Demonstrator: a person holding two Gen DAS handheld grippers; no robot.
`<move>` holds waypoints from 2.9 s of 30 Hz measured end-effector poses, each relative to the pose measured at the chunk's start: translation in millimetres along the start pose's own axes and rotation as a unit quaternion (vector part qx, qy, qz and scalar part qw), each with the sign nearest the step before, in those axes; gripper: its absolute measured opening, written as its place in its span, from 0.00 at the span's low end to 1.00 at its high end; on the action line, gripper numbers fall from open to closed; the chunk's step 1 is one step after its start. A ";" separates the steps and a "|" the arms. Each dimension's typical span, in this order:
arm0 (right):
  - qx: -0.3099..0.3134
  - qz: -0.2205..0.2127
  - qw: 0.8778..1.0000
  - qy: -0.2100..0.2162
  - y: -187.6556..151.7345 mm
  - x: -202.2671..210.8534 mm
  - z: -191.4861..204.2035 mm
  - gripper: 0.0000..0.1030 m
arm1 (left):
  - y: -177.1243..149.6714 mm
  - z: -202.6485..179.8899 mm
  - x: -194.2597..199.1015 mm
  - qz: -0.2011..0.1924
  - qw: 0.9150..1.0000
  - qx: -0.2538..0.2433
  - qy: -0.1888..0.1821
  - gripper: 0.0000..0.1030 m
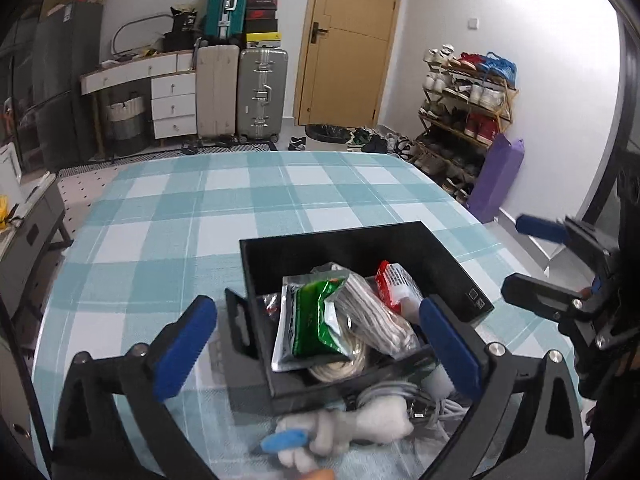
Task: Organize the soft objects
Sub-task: 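Lower both packets into the box and open both tools, then withdraw both tools, moving the left tool toward the white plush toy, then close the left tool on the white plush bunny while the right tool closes on the white foam block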
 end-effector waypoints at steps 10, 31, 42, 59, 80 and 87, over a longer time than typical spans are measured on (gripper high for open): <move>-0.058 0.020 0.998 0.017 -34.0 21.2 -11.0 1.00 | -27.6 0.5 10.8 0.011 1.000 0.002 0.026 1.00; -0.041 0.073 0.996 0.038 -58.0 -5.4 13.4 1.00 | -61.1 2.9 8.4 0.033 0.999 0.005 0.023 1.00; -0.040 0.085 0.994 0.047 -62.3 -12.5 19.4 1.00 | -71.1 -5.2 4.8 0.049 0.999 -0.007 0.008 1.00; -0.049 0.100 0.993 0.049 -67.6 -22.1 18.8 1.00 | -76.2 -13.3 0.2 0.069 0.998 -0.012 -0.006 1.00; -0.036 0.103 0.992 0.065 -70.7 -22.7 22.8 0.72 | -74.5 -16.0 -17.0 0.098 0.995 0.003 -0.001 1.00; -0.032 0.103 0.992 0.066 -71.7 -21.2 22.3 0.72 | -74.3 -16.3 -27.7 0.118 0.993 0.009 0.014 1.00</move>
Point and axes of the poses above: each gripper's, at about its wrist camera, not at the fingertips, and x roughly against the way its jaws point, z to its left, y to its top, the point moved 2 cm from there along -x, roughly the way its jaws point, and after that the axes turned 10 degrees about -y, right-handed, at the moved point
